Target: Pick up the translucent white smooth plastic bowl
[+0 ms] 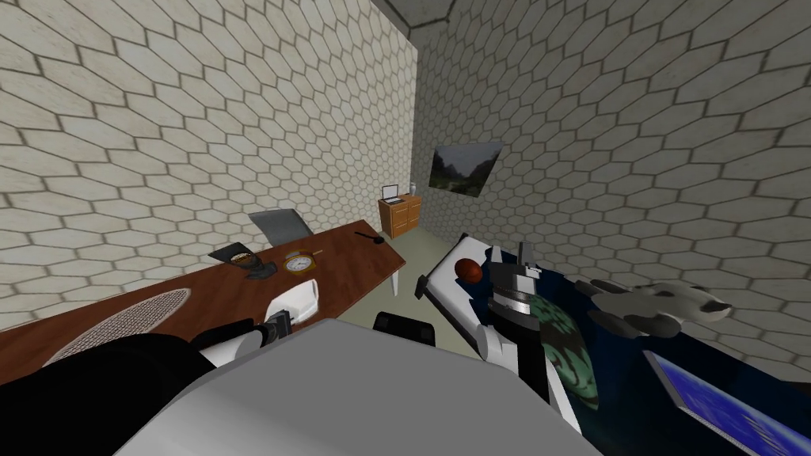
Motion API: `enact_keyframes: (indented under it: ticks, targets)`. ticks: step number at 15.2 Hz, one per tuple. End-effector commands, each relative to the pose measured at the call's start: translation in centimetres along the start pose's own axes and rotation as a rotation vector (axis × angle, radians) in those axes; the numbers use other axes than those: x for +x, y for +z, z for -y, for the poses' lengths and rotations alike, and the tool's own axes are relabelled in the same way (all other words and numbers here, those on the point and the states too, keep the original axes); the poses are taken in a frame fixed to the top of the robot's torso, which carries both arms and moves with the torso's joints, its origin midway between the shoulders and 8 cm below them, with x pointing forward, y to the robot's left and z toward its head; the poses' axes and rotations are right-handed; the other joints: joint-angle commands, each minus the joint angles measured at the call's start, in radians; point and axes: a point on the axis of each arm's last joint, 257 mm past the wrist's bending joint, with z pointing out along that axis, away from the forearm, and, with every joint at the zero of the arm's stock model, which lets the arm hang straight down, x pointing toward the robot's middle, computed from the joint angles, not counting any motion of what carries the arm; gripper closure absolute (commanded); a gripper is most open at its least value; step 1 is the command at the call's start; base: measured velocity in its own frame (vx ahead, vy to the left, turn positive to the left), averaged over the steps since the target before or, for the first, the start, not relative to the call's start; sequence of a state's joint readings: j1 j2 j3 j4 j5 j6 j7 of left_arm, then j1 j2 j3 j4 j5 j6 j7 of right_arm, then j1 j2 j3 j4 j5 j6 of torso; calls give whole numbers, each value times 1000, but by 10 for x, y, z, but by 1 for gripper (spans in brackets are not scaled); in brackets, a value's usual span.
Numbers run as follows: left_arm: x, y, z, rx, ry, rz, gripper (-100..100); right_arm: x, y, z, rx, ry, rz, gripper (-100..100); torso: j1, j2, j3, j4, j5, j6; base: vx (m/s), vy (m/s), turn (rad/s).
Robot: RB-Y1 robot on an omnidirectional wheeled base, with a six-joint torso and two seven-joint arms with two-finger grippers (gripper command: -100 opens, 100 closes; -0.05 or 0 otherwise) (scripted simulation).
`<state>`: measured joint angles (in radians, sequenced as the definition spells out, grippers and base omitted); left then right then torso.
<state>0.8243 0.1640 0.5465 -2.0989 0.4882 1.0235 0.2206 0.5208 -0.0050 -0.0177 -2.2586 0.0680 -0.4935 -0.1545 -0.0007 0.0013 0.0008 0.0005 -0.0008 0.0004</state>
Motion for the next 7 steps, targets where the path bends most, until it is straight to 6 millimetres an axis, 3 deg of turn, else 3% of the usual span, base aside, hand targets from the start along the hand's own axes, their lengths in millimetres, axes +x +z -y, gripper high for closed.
enact_keyframes:
  ticks: [1, 6, 7]
  targets:
    - [0, 0, 0, 0, 0, 0, 100, 0, 0, 0, 0, 0, 0, 0, 0, 0, 0, 0, 0, 0, 0, 0, 0]
    - [-2, -17, 4, 1, 5, 3, 100, 0, 0, 0, 0, 0, 0, 0, -4, 1, 0, 0, -2, -1, 1, -17, 8]
    - [-2, -13, 3, 2, 4, 2, 100, 0, 0, 0, 0, 0, 0, 0, -5, 1, 0, 0, -2, 0, 0, -15, 6]
